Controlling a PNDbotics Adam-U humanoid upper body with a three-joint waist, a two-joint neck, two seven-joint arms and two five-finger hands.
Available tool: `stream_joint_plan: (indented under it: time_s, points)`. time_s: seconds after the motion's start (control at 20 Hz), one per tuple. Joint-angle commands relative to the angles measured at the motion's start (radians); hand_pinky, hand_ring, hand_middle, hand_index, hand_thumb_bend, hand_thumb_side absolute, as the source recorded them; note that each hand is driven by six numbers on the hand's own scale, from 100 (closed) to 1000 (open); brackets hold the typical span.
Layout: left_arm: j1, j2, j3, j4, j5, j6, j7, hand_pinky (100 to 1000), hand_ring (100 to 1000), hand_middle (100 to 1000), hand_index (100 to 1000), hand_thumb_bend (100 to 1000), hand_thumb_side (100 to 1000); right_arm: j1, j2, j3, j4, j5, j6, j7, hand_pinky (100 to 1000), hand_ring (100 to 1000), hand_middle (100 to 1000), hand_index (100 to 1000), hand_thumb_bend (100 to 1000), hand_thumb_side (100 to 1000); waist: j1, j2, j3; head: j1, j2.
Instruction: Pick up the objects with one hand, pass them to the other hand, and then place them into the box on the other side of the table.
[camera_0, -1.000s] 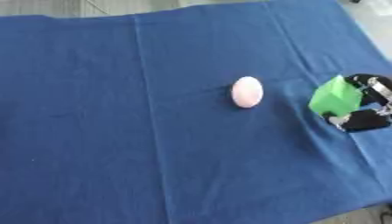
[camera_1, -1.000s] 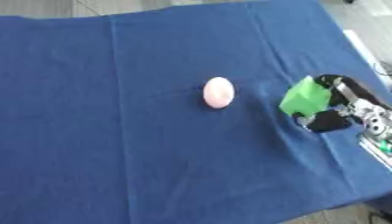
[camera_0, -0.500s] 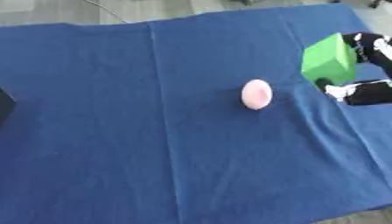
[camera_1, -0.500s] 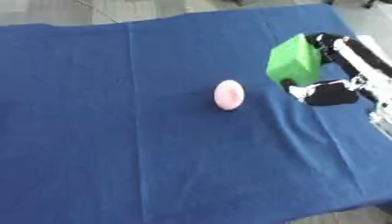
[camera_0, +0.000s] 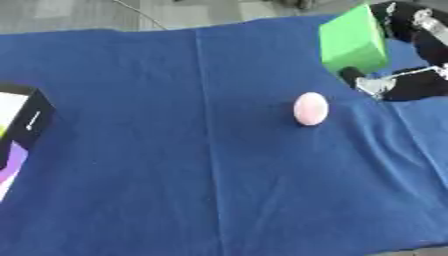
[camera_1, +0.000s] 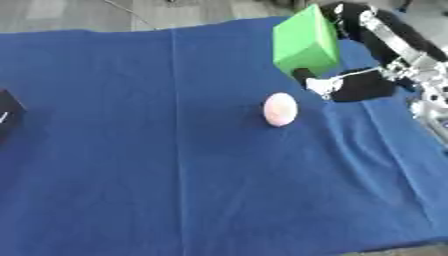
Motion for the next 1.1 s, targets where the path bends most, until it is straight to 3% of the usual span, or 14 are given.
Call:
stream_joint_plan:
  time_s: [0.05,0.35,0.6,0.8,1.1]
  points:
    - [-0.040,0.099,-0.003,-0.018,0.004,-0.012,-0.044,808,667,742,874,100,847,-0.037,0.026,0.061,-0.015,0.055,-0.001,-0.043,765,611,512,707,100,100,0.003,-0.029,0.006,-0.007,0.007]
    - [-0.126,0.182,-0.066,-0.018,0.006,0.008,-0.182,806,678,748,884,100,865,-0.084,0.093,0.157,-0.015,0.127,0.041,-0.088,771,610,510,709,100,100,0.005,-0.032,0.022,-0.014,0.005]
    - [-0.269,0.235,-0.183,-0.018,-0.077,0.108,-0.459,804,708,755,896,100,830,-0.140,0.143,0.231,-0.015,0.129,0.113,-0.126,766,605,505,709,100,100,0.008,-0.031,0.042,-0.022,0.001]
    - [-0.379,0.220,-0.262,-0.018,-0.185,0.153,-0.659,816,737,774,905,113,807,-0.178,0.160,0.265,-0.015,0.133,0.144,-0.160,763,601,502,708,100,100,0.014,-0.025,0.072,-0.039,-0.007]
    - [-0.521,0.160,-0.427,-0.018,-0.272,0.226,-0.816,829,759,799,936,201,786,-0.222,0.179,0.308,-0.015,0.134,0.165,-0.177,761,600,502,709,100,117,0.022,-0.021,0.101,-0.063,-0.012]
